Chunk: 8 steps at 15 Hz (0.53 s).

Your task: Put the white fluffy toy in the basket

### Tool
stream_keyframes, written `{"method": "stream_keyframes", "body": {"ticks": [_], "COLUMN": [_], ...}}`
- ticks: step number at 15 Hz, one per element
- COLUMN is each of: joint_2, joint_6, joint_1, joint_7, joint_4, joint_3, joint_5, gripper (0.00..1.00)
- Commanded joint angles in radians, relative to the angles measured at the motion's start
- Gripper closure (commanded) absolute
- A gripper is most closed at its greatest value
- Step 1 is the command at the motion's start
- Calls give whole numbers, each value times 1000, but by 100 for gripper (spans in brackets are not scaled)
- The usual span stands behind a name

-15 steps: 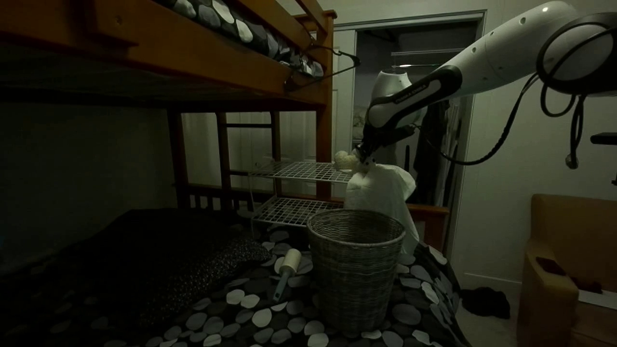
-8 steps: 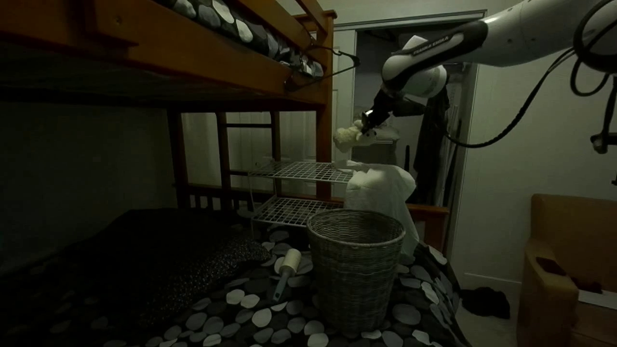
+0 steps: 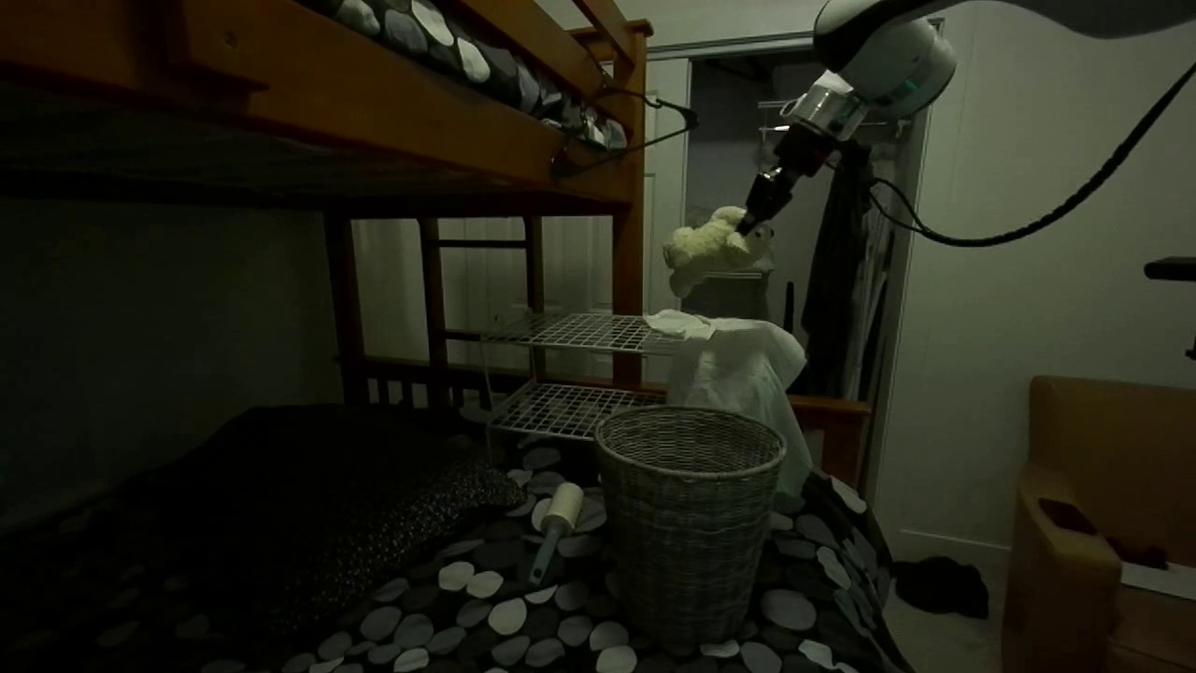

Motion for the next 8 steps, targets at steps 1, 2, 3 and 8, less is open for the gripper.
{"method": "stream_keyframes", "body": {"ticks": [1, 2, 3, 8], "joint_2": [-85, -96, -106, -146], "joint_6": [-151, -187, -205, -210], "joint_1": [77, 97, 117, 227], "joint_7": [-24, -23, -19, 11], "joint_4": [-93, -104, -114, -162], "joint_3": [-76, -80, -80, -41], "joint_5": [-111, -136, -164, -235], "gripper": [97, 97, 97, 97]}}
